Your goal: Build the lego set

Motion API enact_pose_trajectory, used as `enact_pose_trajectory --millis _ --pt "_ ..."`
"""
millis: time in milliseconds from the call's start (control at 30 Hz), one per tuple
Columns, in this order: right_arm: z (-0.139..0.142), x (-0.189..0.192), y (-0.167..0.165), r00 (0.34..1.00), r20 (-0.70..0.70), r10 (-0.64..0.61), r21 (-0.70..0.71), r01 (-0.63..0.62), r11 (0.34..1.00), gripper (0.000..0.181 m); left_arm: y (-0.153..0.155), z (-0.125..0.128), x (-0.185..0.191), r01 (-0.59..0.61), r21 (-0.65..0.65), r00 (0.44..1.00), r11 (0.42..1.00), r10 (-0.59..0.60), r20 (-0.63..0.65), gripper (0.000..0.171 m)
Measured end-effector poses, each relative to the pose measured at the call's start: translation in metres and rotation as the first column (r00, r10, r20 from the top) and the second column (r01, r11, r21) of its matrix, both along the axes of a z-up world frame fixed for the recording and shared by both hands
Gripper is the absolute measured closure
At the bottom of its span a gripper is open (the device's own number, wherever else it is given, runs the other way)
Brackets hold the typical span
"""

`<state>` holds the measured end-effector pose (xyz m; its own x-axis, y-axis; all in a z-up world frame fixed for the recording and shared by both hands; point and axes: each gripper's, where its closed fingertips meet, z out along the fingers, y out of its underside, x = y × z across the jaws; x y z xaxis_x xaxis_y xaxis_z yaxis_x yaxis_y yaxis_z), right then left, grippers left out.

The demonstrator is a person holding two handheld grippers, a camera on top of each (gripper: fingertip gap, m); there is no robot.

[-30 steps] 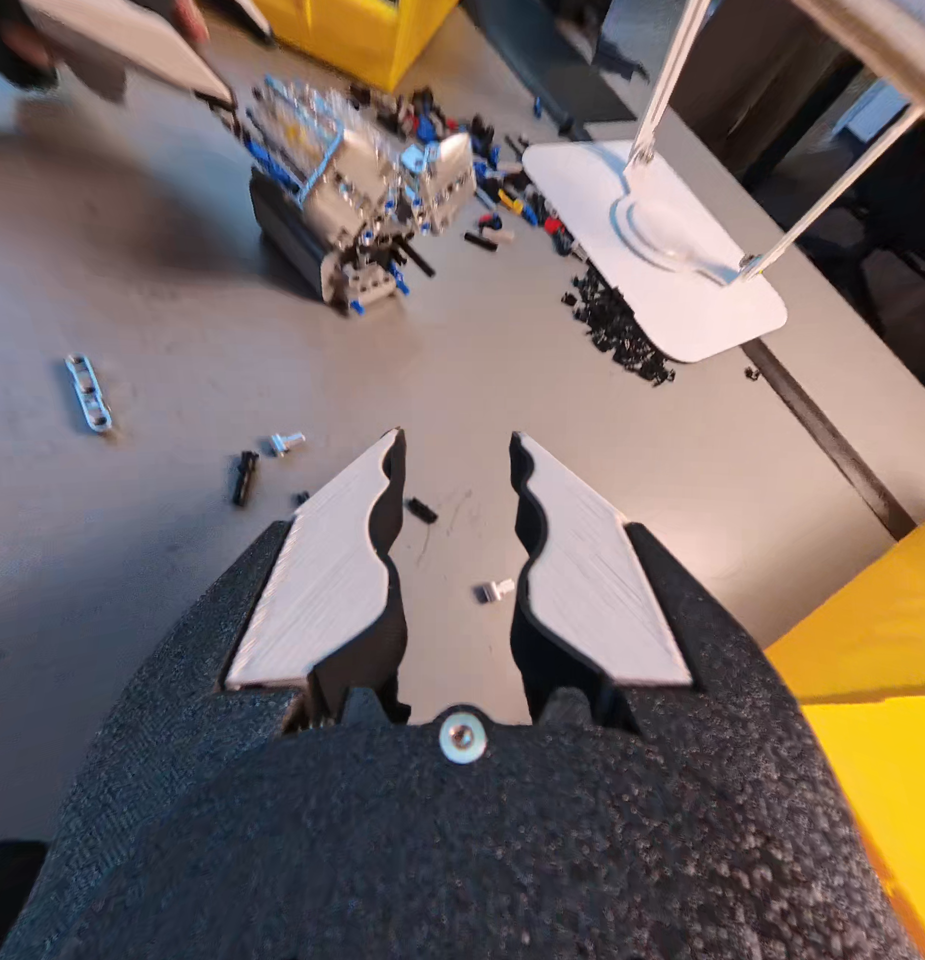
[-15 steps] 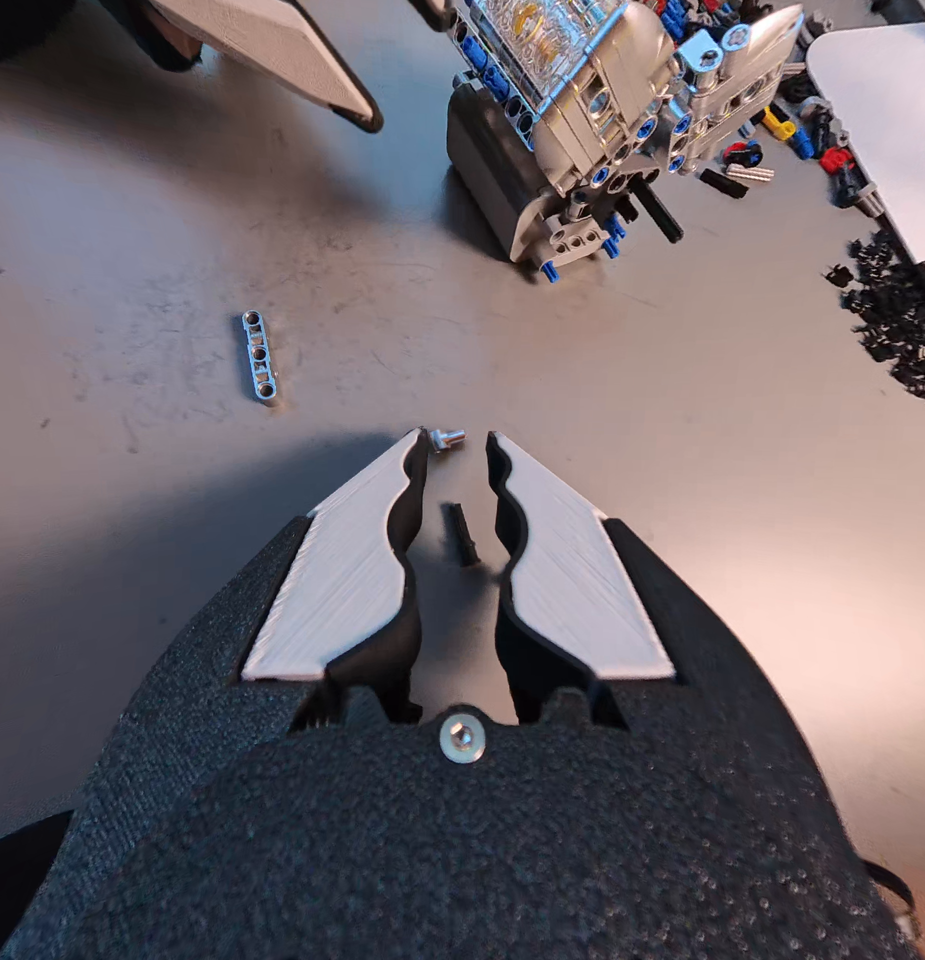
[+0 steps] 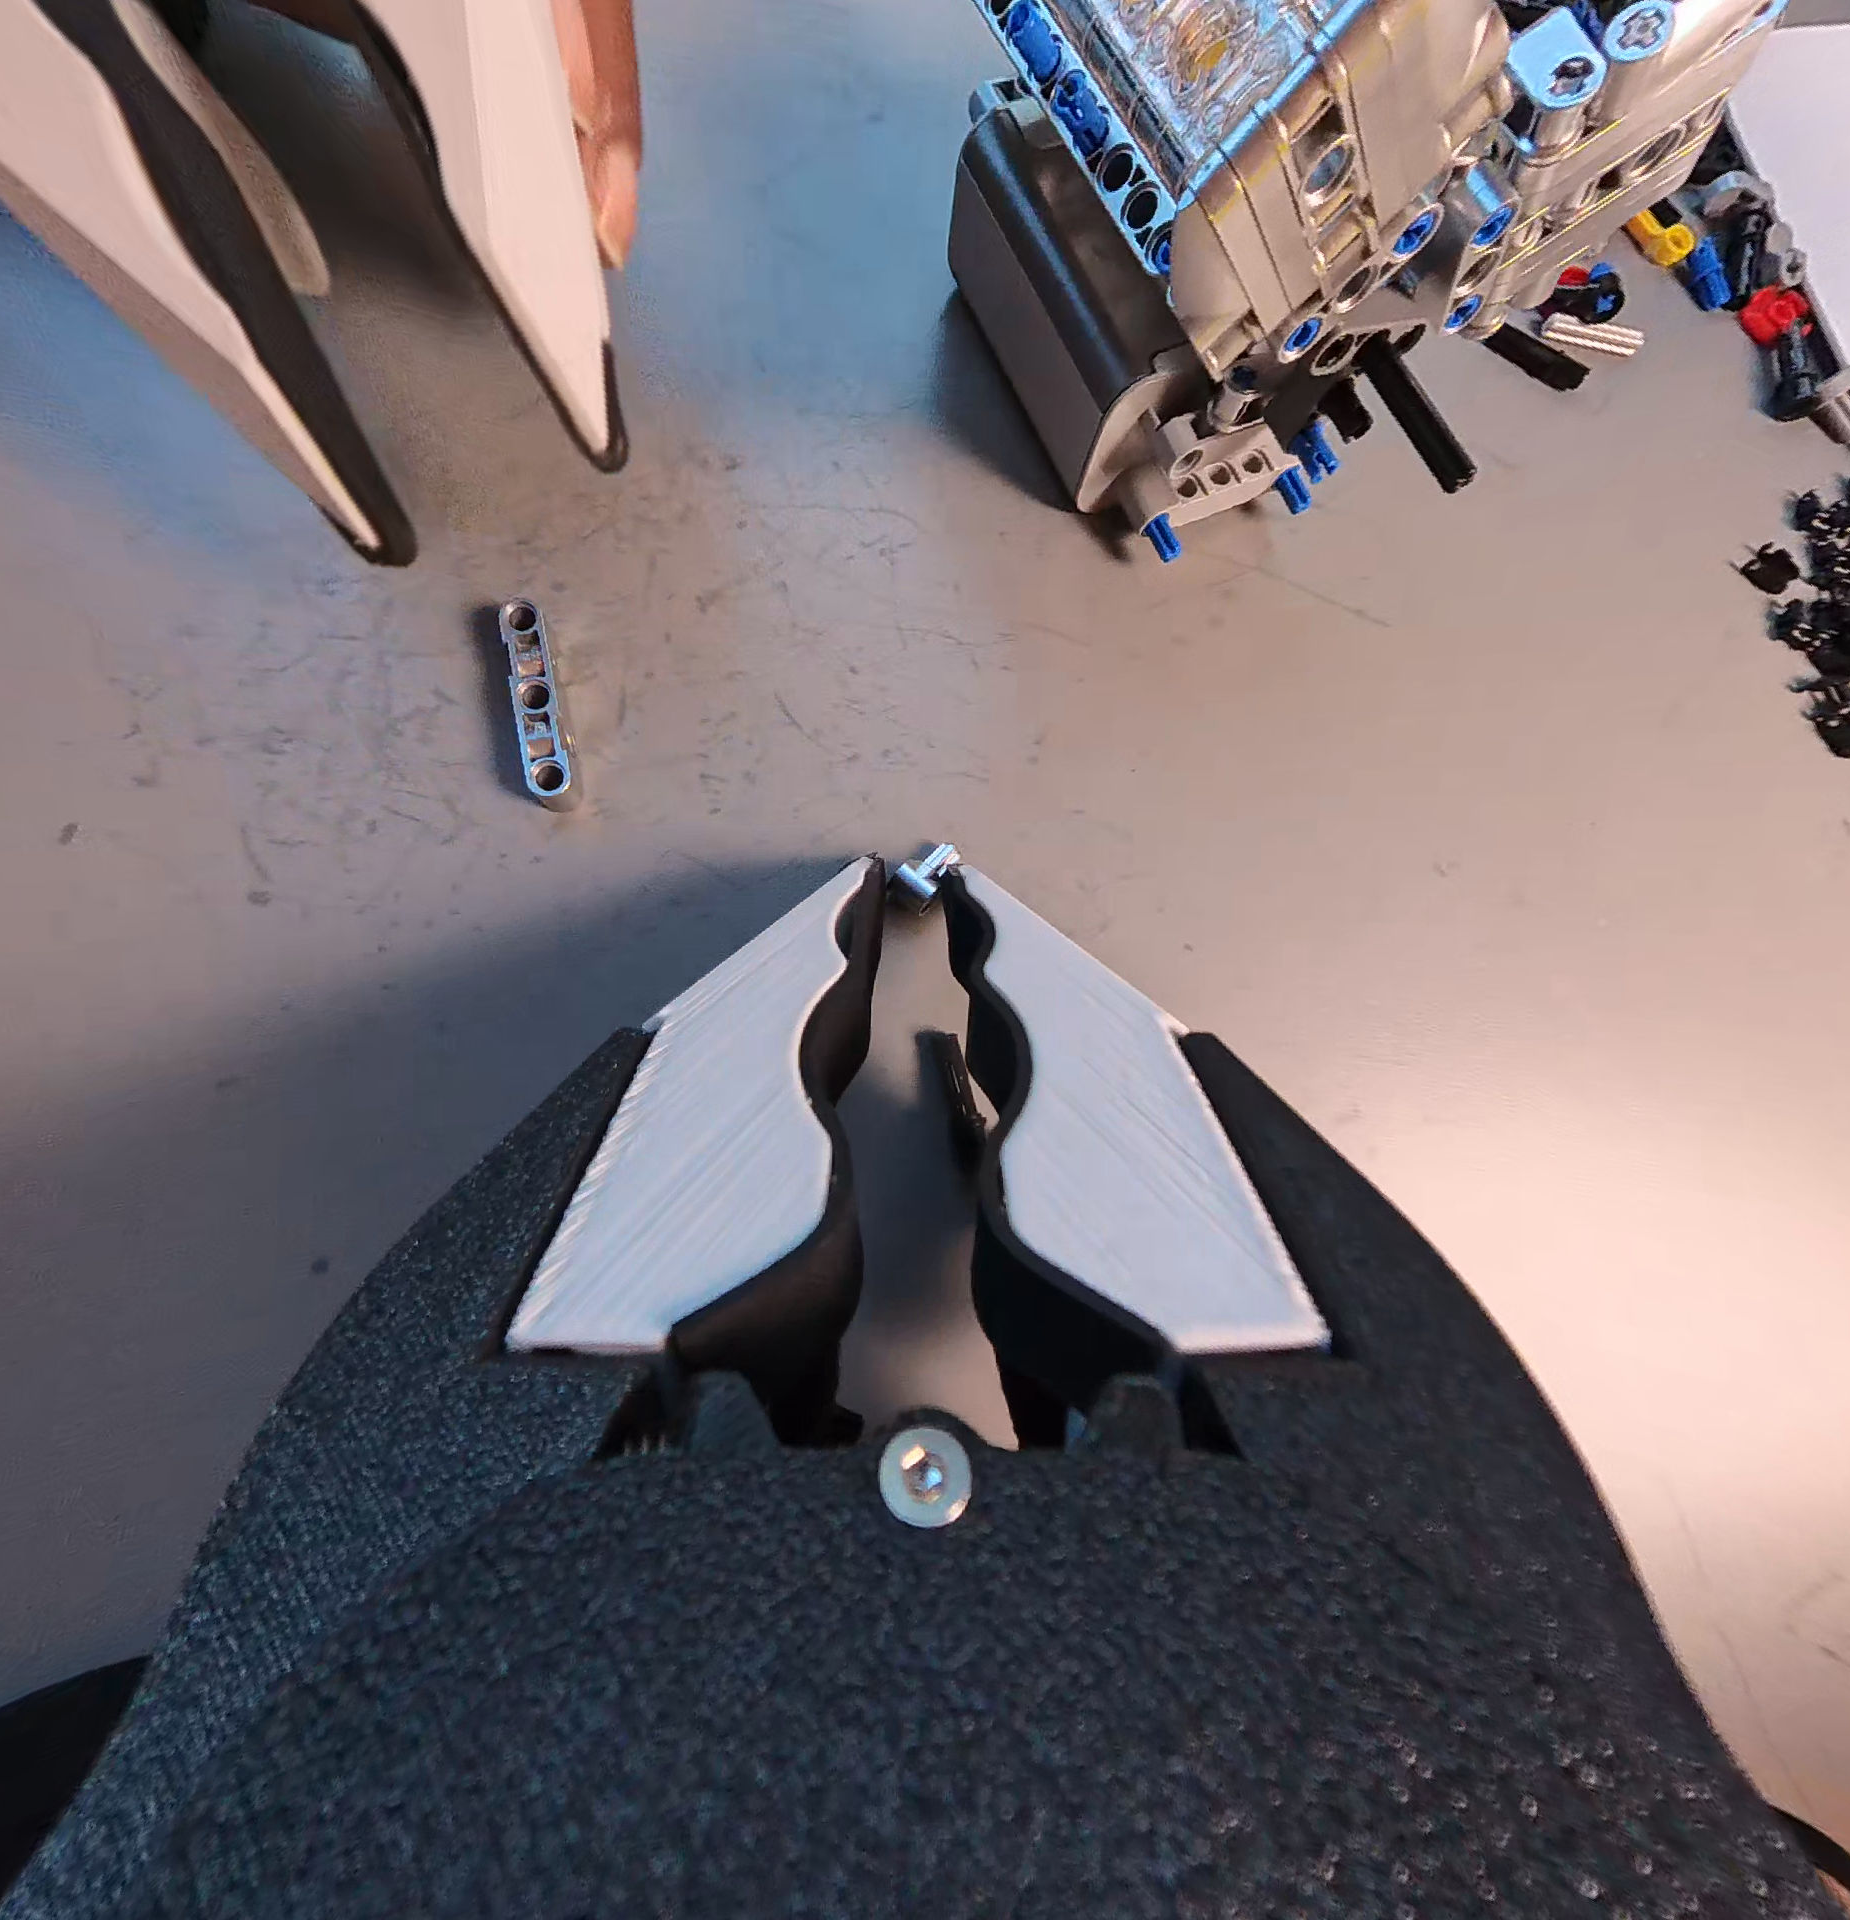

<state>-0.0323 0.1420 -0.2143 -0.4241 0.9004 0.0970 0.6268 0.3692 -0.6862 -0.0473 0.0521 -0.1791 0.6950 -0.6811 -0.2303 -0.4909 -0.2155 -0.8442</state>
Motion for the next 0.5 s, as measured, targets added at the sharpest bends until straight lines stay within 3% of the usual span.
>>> enact_pose_trajectory --millis 167,267,500 --pt "0.002 0.000 -0.001 1.000 -0.009 0.006 -0.013 -0.006 1.000 0.171 -0.004 -0.022 0.003 -0.004 -0.126 0.998 0.992 -0.004 -0.065 0.144" --pt "0.011 -0.001 -0.002 0.999 -0.046 0.003 -0.029 -0.005 1.000 0.171 -0.005 -0.034 0.001 -0.017 -0.180 0.993 0.984 -0.003 -0.114 0.157" --pt "0.023 -0.004 -0.002 0.993 -0.114 -0.002 -0.037 -0.002 0.999 0.171 -0.004 -0.036 -0.007 -0.044 -0.195 0.992 0.980 0.018 -0.128 0.166"
